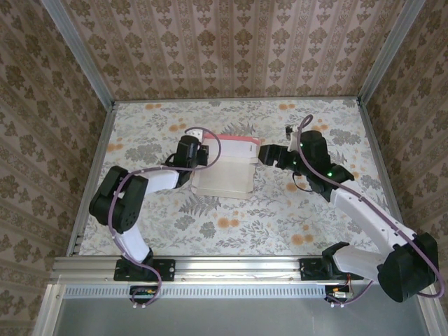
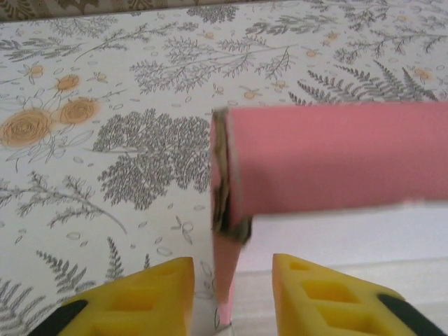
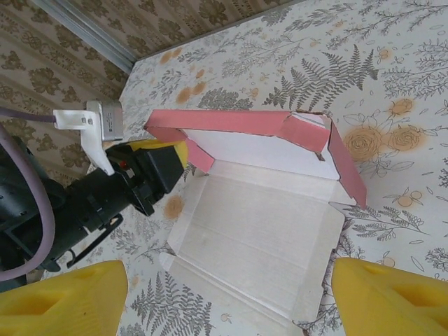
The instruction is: Fold the paper box
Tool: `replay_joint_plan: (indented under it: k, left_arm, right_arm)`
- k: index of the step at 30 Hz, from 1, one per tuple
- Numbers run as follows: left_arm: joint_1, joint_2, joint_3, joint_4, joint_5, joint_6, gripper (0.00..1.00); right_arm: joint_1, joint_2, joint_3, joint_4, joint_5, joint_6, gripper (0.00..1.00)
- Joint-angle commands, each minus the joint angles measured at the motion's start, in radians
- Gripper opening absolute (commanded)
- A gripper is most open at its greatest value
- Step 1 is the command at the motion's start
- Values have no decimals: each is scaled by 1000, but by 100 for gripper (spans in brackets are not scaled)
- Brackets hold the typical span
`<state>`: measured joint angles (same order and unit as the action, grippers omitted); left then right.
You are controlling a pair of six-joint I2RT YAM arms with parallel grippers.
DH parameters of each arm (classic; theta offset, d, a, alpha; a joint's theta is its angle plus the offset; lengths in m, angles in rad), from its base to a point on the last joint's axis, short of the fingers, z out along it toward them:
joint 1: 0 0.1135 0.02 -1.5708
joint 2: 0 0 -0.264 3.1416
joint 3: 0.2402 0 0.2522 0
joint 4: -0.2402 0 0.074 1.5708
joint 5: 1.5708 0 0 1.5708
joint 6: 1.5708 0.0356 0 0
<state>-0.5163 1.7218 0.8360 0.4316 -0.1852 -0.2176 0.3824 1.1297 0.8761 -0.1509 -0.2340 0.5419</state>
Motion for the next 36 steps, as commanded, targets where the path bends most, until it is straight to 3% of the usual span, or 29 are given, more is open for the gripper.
replay_joint_plan:
  k: [1,7,10,15,19,23,26,36]
  left_arm:
    - [-9,-121,-47,-34,15,-15,38]
    - [-16,-260,-36,-296,124,-29,58]
    - [-10,-303,-40,-372,199,-67,99]
    - [-1,-306,-46,-422,366,-123,100]
    - [-1,-282,-107,-299,453,-162,100]
    - [-5,-249,-127,-231,490,-206,100]
    - [-29,-201,-84,-287,475,-182,100]
    - [-42,-107,-34,-279,500,-151,100]
  right_arm:
    - [9,-26,19,-51,1,-42,78]
    - [57,49,79,-107,72,-6,74]
    - [86,98,97,-86,109,33,73]
    - [108,160,101,-18,158,71,67]
    - [103,196,73,23,190,57,60]
    - [88,249,56,49,144,59,55]
    - [85,255,3,144,120,130,54]
    - [84,427,-70,462,-17,288,63]
